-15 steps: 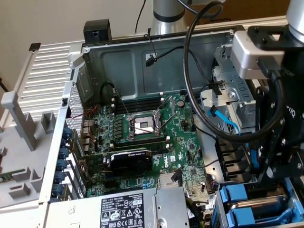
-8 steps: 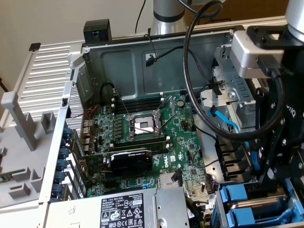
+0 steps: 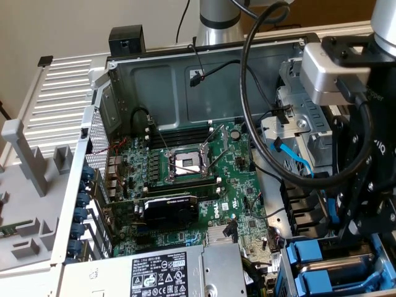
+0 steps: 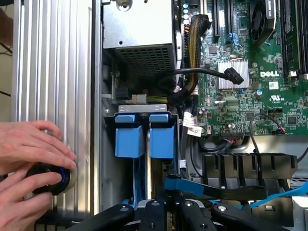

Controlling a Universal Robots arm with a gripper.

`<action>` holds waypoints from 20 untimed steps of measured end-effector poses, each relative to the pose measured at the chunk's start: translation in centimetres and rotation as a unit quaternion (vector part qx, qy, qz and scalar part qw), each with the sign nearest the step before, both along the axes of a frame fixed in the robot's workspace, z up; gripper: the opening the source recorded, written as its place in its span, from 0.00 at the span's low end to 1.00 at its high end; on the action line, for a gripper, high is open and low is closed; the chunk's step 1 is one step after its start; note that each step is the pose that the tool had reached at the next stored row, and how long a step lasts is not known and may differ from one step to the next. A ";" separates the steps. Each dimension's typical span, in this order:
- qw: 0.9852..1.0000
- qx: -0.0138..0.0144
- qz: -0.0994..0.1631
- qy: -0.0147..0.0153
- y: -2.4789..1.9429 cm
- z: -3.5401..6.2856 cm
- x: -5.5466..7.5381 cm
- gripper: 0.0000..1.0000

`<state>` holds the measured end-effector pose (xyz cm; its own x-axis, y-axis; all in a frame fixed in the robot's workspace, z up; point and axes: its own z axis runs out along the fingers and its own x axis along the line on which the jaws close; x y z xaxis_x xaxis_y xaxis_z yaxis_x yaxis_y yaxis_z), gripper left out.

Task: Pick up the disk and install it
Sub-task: 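Insert the second disk wire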

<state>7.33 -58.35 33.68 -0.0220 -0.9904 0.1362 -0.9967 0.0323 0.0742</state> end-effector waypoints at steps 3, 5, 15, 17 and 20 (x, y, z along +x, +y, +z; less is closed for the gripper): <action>1.000 0.000 0.002 0.000 0.01 -0.03 0.0 0.17; 1.000 0.000 0.002 0.000 0.02 -0.07 -0.1 0.17; 1.000 0.000 0.002 0.000 0.09 -0.24 -0.1 0.17; 1.000 0.000 0.002 0.000 0.09 -0.25 -0.1 0.17; 1.000 0.000 0.002 0.000 0.09 -0.27 -0.1 0.17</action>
<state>7.24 -58.26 33.41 -0.0176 -0.9904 0.1369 -0.9969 0.0280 0.0741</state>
